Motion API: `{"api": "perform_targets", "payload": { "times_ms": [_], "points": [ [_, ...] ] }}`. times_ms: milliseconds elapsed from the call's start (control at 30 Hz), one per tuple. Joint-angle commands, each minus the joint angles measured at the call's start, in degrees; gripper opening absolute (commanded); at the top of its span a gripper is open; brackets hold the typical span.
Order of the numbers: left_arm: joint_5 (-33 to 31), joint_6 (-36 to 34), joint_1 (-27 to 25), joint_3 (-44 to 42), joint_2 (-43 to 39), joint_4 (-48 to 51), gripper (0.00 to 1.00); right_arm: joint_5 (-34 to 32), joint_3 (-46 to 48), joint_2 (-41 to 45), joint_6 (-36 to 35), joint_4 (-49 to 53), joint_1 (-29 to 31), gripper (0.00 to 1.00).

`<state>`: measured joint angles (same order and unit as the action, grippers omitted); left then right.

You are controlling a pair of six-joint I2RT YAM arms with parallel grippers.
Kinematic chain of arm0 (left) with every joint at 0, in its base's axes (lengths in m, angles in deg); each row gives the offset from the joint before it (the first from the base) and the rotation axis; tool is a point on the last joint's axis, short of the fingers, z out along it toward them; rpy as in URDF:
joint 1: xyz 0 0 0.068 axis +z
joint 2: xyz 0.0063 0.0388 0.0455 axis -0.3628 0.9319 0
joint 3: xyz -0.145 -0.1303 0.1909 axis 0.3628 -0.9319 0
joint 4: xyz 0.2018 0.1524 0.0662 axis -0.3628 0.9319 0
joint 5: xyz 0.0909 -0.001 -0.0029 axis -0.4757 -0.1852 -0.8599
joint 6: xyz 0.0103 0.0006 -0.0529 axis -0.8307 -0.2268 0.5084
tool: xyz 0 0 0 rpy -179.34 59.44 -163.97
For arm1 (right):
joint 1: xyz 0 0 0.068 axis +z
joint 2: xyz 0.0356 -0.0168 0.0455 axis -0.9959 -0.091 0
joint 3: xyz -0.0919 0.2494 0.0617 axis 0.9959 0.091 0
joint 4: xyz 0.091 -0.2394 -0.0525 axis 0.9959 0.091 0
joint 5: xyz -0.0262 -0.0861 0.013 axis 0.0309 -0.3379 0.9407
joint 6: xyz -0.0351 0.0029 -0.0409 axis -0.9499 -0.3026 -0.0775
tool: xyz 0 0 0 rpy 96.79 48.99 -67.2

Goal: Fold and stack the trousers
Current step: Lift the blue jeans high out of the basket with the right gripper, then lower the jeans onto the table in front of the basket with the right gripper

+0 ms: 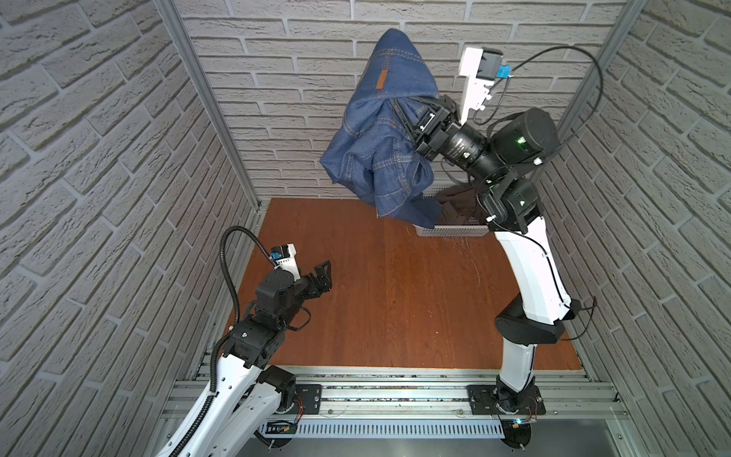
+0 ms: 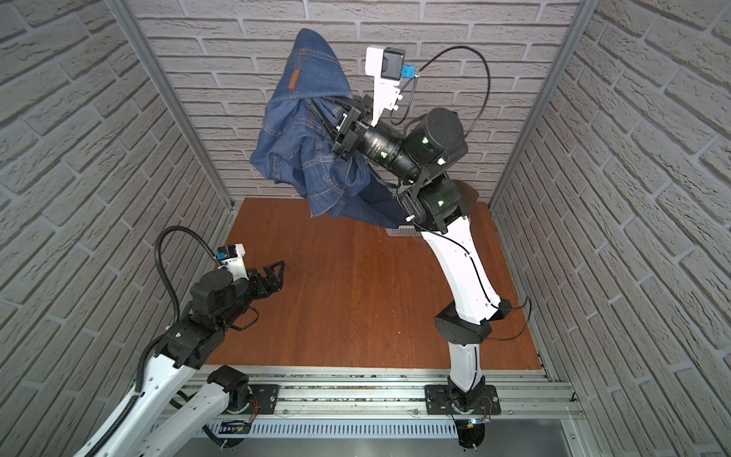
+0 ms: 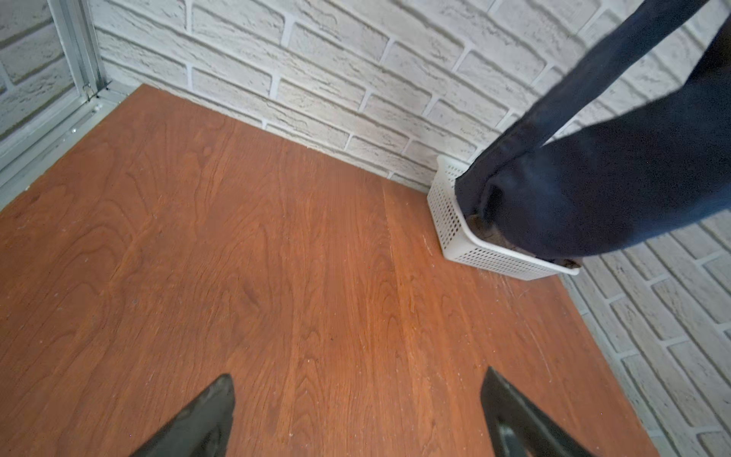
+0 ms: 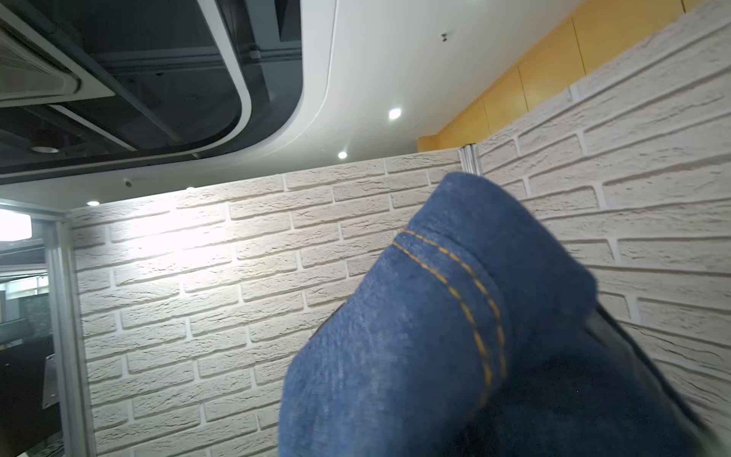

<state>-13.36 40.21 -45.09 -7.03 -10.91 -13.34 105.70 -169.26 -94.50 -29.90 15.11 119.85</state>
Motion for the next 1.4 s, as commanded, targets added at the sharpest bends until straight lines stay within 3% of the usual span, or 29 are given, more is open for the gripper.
{"api": "perform_targets", "payload": {
  "times_ms": [0, 233, 500, 633, 833, 967, 1233, 1367],
  "points": [
    [-1.5, -0.3, -0.4, -1.0, -0.9, -3.8, 0.98, -1.6, 5.4, 8.7, -5.8, -3.0, -0.7, 0.06],
    [-2.3, 1.0, -0.4, -1.5, 1.3, -4.3, 0.98, -11.7, 21.4, 15.5, -17.8, 12.3, -5.8, 0.06],
    [-3.0, 1.5, -0.4, -2.3, 3.6, -3.1, 0.98, -25.2, 53.1, 25.1, -25.1, 11.8, -9.0, 0.06],
    [-4.3, 1.0, -0.4, -1.9, 4.7, 0.2, 0.98, -35.9, 66.4, 30.0, -29.0, 13.3, -9.4, 0.07],
    [-5.8, 0.7, -0.4, -1.3, 7.2, 6.3, 0.98, -61.3, 79.8, 36.8, -29.2, 20.6, -10.6, 0.09],
    [-6.5, 1.8, -0.5, -0.4, 8.8, 10.4, 0.98, -67.5, 81.7, 39.3, -27.0, 29.0, -12.3, 0.11],
    [-10.0, 7.5, -0.9, 2.6, 11.2, 22.2, 0.96, -77.2, 81.7, 41.4, -20.8, 43.7, -16.8, 0.28],
    [-11.5, 11.6, -2.0, 2.8, 11.3, 27.5, 0.95, -79.3, 83.6, 44.6, -18.1, 43.3, -18.3, 0.6]
  ]
}}
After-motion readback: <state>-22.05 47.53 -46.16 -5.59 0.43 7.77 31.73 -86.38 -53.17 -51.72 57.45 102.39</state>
